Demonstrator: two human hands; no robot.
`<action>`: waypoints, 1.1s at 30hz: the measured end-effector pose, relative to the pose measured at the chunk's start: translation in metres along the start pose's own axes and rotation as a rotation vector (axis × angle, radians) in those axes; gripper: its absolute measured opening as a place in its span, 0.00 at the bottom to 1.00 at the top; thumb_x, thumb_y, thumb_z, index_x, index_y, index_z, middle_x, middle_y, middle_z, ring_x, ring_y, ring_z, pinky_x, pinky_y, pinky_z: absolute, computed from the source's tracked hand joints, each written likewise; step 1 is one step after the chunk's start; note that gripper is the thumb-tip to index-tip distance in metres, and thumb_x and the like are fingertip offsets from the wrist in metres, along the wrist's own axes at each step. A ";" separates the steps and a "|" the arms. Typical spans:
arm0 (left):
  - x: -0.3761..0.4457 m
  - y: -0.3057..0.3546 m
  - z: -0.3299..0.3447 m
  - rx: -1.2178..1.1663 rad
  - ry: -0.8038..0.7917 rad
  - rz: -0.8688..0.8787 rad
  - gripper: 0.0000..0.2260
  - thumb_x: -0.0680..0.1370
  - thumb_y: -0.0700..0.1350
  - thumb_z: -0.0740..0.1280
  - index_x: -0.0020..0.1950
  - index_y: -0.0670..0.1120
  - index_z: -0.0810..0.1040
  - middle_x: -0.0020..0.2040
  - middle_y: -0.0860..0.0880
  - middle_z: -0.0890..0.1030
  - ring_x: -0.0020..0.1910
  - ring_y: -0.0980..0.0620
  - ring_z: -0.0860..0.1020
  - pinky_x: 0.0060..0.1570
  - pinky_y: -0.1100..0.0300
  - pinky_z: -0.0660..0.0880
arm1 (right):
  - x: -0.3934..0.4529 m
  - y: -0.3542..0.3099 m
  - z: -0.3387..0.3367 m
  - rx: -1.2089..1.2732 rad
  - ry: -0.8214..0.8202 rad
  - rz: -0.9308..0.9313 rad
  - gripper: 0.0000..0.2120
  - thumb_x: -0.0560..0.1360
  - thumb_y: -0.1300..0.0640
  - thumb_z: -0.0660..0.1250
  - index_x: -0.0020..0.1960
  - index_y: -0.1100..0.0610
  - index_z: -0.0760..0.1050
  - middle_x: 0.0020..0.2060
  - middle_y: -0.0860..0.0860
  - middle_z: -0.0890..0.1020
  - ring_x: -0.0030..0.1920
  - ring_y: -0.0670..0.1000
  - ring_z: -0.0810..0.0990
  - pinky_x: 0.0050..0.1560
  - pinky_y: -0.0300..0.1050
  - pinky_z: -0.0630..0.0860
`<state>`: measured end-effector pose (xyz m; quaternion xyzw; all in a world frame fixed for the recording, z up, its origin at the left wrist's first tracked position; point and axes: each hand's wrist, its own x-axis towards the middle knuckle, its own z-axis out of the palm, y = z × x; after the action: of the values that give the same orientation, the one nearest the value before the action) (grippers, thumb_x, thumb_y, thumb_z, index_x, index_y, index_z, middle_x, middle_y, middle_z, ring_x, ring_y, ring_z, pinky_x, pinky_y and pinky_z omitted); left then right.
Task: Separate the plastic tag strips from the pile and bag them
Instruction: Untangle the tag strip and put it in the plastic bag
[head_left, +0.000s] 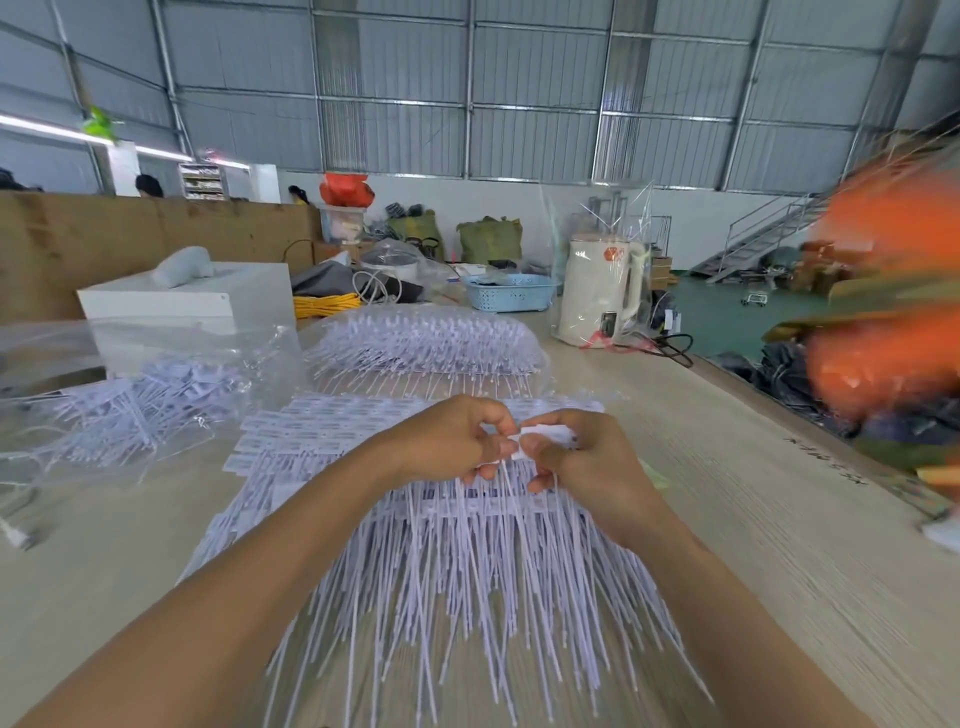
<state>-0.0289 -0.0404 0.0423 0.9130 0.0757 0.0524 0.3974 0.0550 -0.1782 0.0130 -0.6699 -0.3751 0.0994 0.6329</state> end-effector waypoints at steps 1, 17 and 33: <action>-0.001 0.001 0.001 0.006 0.016 0.001 0.05 0.79 0.45 0.64 0.44 0.48 0.76 0.28 0.52 0.75 0.27 0.55 0.70 0.37 0.60 0.68 | 0.000 0.000 0.000 -0.034 -0.003 0.011 0.06 0.75 0.66 0.66 0.40 0.60 0.77 0.30 0.52 0.78 0.23 0.44 0.75 0.28 0.39 0.76; 0.001 0.032 -0.008 0.121 -0.038 -0.158 0.10 0.78 0.36 0.63 0.36 0.40 0.76 0.26 0.48 0.73 0.26 0.54 0.69 0.29 0.61 0.65 | 0.000 -0.003 0.005 -0.316 0.089 -0.121 0.11 0.74 0.69 0.64 0.37 0.56 0.73 0.33 0.53 0.77 0.30 0.46 0.72 0.25 0.32 0.66; 0.005 0.017 -0.027 0.212 0.097 -0.160 0.13 0.79 0.46 0.64 0.37 0.43 0.78 0.30 0.48 0.75 0.29 0.53 0.72 0.30 0.65 0.68 | 0.006 -0.018 -0.030 0.267 0.205 0.089 0.05 0.75 0.68 0.65 0.40 0.63 0.73 0.30 0.55 0.71 0.29 0.49 0.68 0.25 0.36 0.68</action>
<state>-0.0268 -0.0318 0.0736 0.9373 0.1726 0.0565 0.2973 0.0712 -0.1993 0.0370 -0.6027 -0.2620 0.1073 0.7461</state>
